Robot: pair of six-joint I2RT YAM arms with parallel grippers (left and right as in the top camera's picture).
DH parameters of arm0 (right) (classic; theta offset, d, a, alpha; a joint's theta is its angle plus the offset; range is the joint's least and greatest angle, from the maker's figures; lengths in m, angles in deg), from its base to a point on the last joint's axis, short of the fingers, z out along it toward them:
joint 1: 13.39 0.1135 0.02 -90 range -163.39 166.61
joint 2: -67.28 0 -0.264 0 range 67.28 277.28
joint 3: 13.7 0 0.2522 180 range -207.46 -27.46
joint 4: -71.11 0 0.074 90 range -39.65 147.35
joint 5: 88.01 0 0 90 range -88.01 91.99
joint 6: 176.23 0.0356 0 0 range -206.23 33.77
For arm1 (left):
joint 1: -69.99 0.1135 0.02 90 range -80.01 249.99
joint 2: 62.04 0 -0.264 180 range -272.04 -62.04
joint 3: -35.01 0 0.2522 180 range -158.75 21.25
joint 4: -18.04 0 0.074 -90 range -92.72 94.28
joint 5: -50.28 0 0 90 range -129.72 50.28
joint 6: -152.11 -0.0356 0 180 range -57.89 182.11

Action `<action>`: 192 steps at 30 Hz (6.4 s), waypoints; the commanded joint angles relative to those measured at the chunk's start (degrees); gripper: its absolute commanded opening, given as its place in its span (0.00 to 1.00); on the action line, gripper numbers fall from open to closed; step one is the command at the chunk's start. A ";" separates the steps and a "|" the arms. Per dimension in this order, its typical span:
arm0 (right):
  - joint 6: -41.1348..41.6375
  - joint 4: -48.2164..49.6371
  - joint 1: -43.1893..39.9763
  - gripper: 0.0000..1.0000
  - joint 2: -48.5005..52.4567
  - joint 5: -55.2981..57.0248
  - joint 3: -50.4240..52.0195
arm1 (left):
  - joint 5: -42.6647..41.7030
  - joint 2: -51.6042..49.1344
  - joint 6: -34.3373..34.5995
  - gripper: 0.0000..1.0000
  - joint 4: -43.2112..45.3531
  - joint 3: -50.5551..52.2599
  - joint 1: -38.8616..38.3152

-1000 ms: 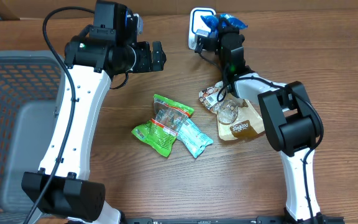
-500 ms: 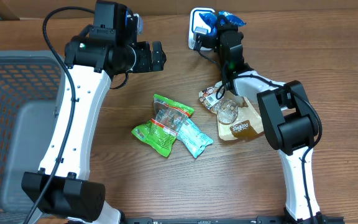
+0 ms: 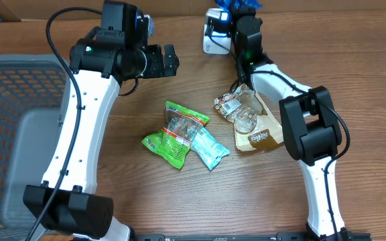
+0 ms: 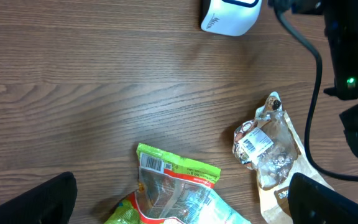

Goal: Scan the item barcode
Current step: 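Hold the Oreo packet barcode in front of the scanner, then move the Oreo packet right and drop it on the table's right side, then move the right gripper to the pile and grasp the dried mushroom bag, then lift the mushroom bag with the right gripper and raise it upright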

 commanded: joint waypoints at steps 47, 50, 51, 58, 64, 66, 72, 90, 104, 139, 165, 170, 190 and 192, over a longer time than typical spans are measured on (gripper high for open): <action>33.18 -45.44 2.23 0.04 -27.65 14.14 -3.23 | 0.50 0.22 -1.53 1.00 0.04 -0.92 -0.07; 51.80 -65.16 2.34 0.04 -34.42 12.55 -3.23 | 0.50 0.22 -1.53 0.99 0.04 -0.92 -0.07; 58.36 -71.54 1.88 0.04 -35.95 10.14 -3.23 | 0.50 0.22 -1.53 0.99 0.04 -0.92 -0.07; 81.99 -101.83 -11.10 0.04 -37.81 -22.47 -1.18 | 0.52 0.22 -1.53 1.00 0.04 -0.92 -0.04; 82.27 -98.66 -30.01 0.04 -37.24 -32.11 11.56 | 0.50 0.22 -1.53 1.00 0.04 -0.92 -0.07; 84.52 -95.03 -36.06 0.04 -37.24 -33.83 16.41 | 0.50 0.22 -1.53 0.99 0.04 -0.92 -0.07; 86.95 -82.44 -49.88 0.05 -37.24 -39.93 29.00 | 0.50 0.22 -1.53 1.00 0.04 -0.92 -0.04; 85.44 -85.88 -43.47 1.00 -37.99 -60.74 19.28 | 0.50 0.24 -1.53 1.00 0.04 -0.92 -0.07; 78.34 -78.71 -11.13 0.99 -27.23 -33.29 18.69 | 0.50 0.22 -1.53 1.00 0.04 -0.92 -0.07; 75.67 -83.67 -12.76 0.61 -18.75 -61.09 27.82 | 0.52 0.22 -1.53 1.00 0.04 -0.92 -0.07; 119.47 -67.98 -6.71 0.04 -18.78 -50.27 31.80 | 0.52 0.22 -1.53 1.00 0.04 -0.92 -0.07; 117.33 -67.28 -6.95 0.04 -20.61 -51.43 31.39 | 0.50 0.22 -1.53 1.00 0.04 -0.92 -0.07; 106.79 -74.20 -8.59 0.96 -34.64 -27.98 30.97 | 0.50 0.22 -1.53 1.00 0.04 -0.92 -0.07; 107.36 -72.48 -8.59 0.97 -33.99 -29.00 30.97 | 0.50 0.22 -1.53 1.00 0.04 -0.92 -0.07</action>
